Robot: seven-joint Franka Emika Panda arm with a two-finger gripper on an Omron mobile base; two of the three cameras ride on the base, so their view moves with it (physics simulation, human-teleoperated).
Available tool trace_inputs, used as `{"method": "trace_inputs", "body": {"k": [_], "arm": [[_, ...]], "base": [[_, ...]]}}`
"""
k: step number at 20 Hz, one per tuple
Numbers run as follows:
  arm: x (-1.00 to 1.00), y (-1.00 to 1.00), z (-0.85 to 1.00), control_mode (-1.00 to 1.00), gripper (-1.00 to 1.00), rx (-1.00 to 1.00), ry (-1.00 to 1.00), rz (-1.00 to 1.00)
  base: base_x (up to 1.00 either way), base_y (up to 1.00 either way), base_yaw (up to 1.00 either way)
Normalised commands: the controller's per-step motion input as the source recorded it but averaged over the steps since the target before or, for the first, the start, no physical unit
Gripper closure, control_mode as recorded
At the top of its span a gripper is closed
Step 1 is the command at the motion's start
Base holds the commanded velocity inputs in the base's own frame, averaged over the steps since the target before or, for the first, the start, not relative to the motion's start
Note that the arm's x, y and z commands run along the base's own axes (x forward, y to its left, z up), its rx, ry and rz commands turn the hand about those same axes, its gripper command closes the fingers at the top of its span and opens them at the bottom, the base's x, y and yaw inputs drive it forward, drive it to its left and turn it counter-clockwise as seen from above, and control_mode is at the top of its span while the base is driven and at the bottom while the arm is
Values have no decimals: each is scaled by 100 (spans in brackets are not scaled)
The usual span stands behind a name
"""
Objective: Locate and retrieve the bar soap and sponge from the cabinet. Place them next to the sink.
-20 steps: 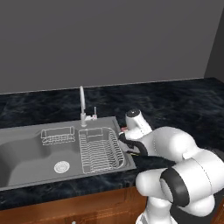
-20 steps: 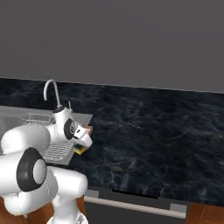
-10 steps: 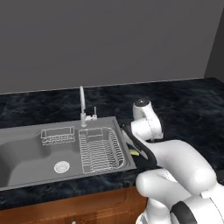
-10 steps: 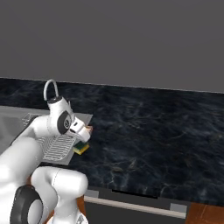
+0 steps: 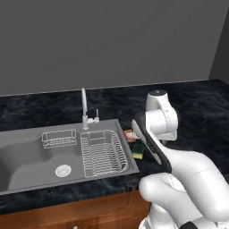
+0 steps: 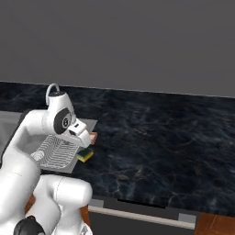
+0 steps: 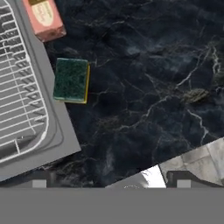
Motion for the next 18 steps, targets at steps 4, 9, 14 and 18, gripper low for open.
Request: {"method": "trace_inputs", "body": {"k": [4,9,14,18], "arm": [[-92,-1,7,-100,-100,9,0,5],[-75,-6,8,-100,-100,4,-4,6],[-16,28,9,-100,-100,2,-11,15],[-16,45,9,-100,-100,0,-12,17]], "base": [[0,0,0],[0,0,0],[0,0,0],[0,0,0]]}}
